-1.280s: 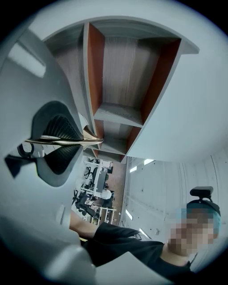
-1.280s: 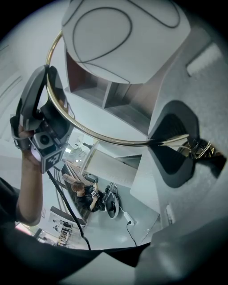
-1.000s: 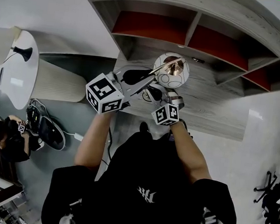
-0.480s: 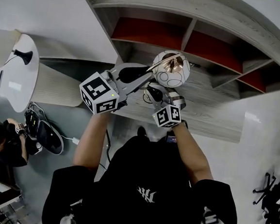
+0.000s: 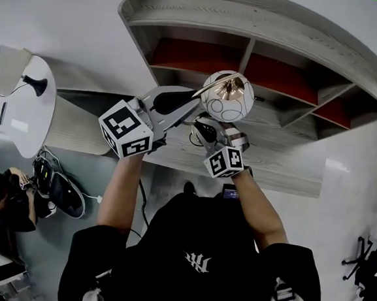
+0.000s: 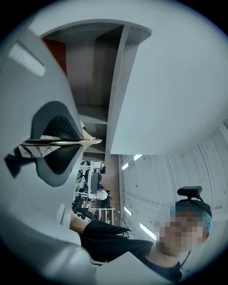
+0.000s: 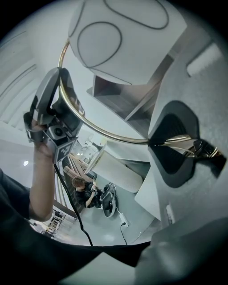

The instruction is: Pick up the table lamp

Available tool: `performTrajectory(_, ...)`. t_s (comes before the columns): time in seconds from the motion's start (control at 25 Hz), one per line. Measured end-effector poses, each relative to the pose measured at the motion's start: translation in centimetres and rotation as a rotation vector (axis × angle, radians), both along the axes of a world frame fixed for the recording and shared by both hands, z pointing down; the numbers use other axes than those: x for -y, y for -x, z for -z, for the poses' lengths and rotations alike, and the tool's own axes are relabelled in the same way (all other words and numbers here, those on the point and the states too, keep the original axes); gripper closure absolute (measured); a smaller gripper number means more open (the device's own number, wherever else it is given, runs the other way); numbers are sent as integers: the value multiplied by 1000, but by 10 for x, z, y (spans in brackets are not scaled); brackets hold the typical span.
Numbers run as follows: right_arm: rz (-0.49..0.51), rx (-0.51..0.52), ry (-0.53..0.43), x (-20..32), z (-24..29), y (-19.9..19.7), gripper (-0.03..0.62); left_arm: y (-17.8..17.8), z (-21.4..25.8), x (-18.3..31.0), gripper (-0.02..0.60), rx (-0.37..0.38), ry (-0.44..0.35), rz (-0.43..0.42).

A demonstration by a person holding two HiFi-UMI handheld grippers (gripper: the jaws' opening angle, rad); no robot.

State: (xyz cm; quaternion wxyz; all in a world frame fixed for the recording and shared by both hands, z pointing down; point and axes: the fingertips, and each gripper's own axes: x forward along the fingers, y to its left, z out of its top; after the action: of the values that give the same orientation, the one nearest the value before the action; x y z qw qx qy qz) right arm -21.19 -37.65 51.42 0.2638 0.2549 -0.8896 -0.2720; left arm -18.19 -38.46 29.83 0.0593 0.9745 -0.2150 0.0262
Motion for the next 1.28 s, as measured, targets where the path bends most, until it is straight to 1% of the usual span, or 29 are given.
performTrajectory(0.32, 15, -13, -23, -3, 30, 4, 551, 6, 31, -4, 546, -22, -30, 4)
performTrajectory(0.52, 22, -21, -34, -7, 45, 6, 551, 10, 50, -7, 546, -20, -43, 18)
performTrajectory(0.72, 27, -30, -41, -11, 58, 7, 551, 13, 60, -10, 546, -41, -62, 8)
performTrajectory(0.96, 28, -37, -60, -15, 86, 5, 551, 14, 91, -18, 546, -40, -91, 9)
performTrajectory(1.28, 15, -39, -68, -17, 106, 8, 551, 19, 109, -21, 546, -47, -128, -1)
